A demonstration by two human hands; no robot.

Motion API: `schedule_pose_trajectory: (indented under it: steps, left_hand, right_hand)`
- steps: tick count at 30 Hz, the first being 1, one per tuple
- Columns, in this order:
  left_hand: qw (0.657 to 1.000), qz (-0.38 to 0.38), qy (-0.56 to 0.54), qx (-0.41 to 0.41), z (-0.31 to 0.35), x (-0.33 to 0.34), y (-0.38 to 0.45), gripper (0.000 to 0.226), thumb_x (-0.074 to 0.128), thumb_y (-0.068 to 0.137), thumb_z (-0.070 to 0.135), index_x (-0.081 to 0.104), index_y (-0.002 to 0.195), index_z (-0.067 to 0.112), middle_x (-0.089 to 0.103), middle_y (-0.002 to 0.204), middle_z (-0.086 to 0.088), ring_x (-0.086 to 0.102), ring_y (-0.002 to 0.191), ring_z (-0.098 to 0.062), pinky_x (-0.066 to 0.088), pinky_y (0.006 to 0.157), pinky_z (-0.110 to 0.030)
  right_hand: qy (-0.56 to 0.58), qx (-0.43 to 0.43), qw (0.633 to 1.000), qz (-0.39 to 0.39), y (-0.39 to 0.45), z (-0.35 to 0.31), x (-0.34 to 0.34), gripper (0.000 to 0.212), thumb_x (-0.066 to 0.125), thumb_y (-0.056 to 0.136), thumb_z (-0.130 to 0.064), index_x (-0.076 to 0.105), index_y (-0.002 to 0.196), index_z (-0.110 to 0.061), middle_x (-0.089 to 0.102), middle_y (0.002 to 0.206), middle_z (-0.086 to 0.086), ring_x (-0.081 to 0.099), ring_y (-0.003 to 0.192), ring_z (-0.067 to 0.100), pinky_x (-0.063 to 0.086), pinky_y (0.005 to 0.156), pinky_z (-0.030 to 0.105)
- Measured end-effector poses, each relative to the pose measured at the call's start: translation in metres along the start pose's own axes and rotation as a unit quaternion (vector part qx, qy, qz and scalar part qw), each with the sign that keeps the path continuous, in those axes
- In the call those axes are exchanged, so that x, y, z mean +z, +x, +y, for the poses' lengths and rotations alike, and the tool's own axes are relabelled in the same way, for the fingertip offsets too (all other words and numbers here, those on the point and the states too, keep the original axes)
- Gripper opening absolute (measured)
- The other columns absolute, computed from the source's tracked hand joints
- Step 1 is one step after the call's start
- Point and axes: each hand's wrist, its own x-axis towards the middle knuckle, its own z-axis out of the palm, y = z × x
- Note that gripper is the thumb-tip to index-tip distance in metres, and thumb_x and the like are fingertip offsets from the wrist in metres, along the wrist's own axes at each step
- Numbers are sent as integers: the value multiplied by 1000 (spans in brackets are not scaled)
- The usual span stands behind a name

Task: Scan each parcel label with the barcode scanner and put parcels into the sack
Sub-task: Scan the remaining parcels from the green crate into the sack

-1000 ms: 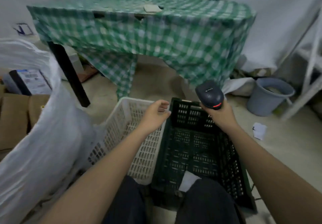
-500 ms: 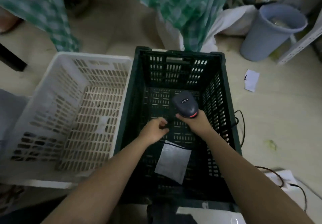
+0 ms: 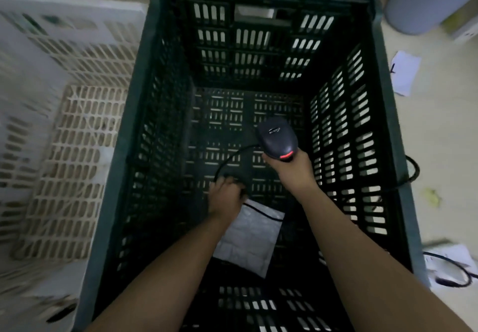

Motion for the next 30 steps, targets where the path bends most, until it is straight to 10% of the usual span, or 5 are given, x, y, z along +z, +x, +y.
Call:
schedule_pose_trajectory:
  steps: [17, 25, 30]
  left_hand:
    - [984, -103, 142, 18, -3, -12, -10, 27, 52, 94, 15, 62, 118, 11, 51, 133, -14, 43, 127, -32, 42, 96, -37]
    - [993, 41, -107, -37, 13, -112, -30, 10, 54, 90, 16, 54, 86, 24, 66, 94, -5, 60, 86, -26, 40, 65, -29]
    - [966, 164, -198, 41, 30, -199, -72, 9, 63, 89, 18, 57, 89, 24, 64, 89, 3, 61, 83, -18, 51, 71, -34]
  right_hand:
    - [51, 7, 999, 3, -15, -22, 2, 31, 79, 79, -8, 67, 107, -6, 68, 97, 5, 63, 92, 15, 47, 79, 24]
    - [60, -15, 997, 42, -44, -58, -1, 15, 79, 79, -14, 65, 83, -17, 67, 76, -1, 60, 70, 12, 46, 67, 26]
    - [112, -64, 984, 120, -73, -122, -6, 21, 79, 77, -13, 68, 95, -10, 69, 89, 8, 63, 82, 18, 48, 75, 30]
